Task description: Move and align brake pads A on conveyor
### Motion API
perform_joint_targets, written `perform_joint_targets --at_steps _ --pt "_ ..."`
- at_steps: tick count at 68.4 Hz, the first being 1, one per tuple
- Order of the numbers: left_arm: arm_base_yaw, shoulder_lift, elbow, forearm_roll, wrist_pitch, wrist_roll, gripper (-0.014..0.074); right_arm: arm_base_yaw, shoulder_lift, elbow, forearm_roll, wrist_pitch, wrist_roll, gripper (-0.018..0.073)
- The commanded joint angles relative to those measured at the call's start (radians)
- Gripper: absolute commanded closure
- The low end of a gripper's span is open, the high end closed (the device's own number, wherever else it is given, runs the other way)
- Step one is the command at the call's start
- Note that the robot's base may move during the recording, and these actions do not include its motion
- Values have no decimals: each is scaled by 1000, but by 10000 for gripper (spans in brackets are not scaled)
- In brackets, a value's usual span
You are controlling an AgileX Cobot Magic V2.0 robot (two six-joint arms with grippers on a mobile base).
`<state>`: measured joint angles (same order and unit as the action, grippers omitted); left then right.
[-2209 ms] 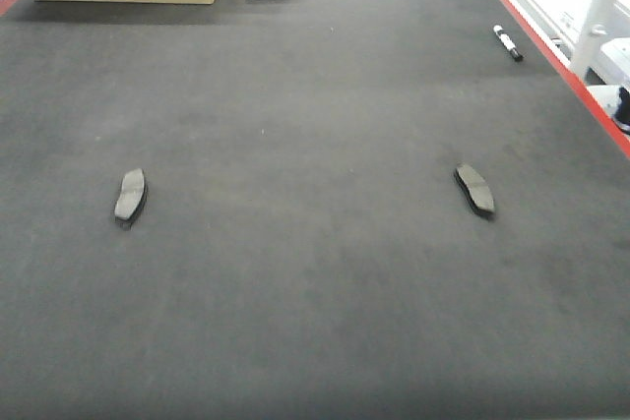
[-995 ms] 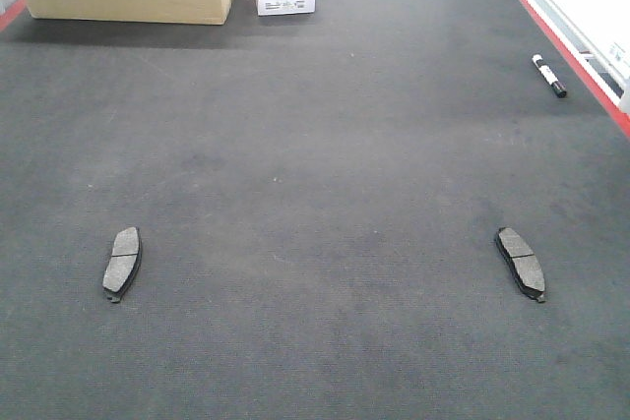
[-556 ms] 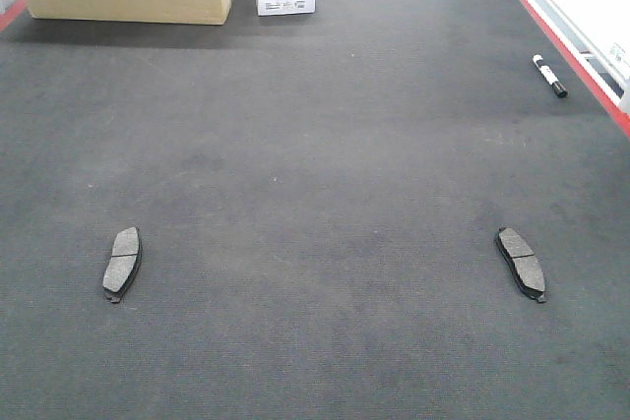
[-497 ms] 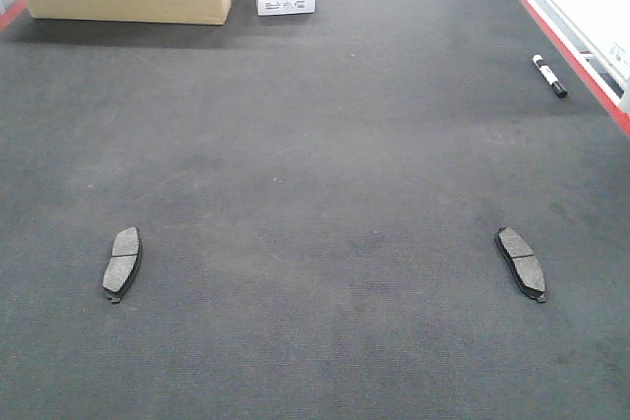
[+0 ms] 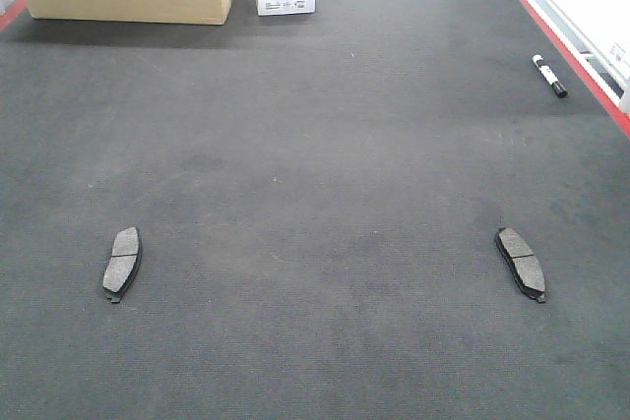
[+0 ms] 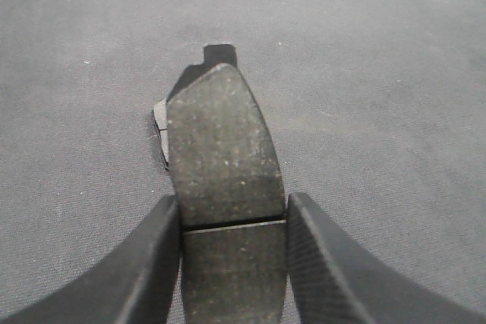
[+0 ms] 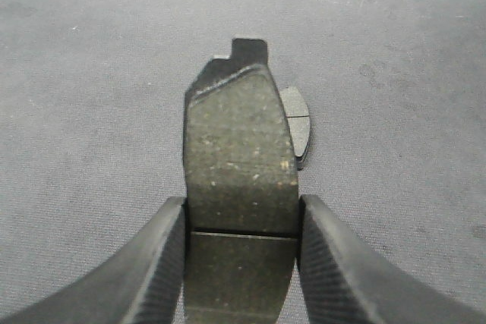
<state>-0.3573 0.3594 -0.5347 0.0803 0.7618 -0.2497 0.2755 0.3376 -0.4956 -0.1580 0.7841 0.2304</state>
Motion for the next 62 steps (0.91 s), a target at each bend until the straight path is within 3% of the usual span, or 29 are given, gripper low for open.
perform_joint_targets --at_steps 1,27,45,52,62 --pt "-3 8 -28 3 -89 -6 603 -6 8 -29 -17 -85 -8 564" --pt "-3 8 -28 1 -98 -6 603 -6 8 -29 -17 -85 -8 564" --pt "-3 25 -29 -41 -136 -27 603 -6 8 -29 -17 -85 -8 564" --pt "-3 91 -55 -58 -169 -79 600 -6 8 -29 -17 -85 -8 564" --pt "-3 277 -150 -58 -194 -84 593 -6 8 -29 -17 -85 -8 564"
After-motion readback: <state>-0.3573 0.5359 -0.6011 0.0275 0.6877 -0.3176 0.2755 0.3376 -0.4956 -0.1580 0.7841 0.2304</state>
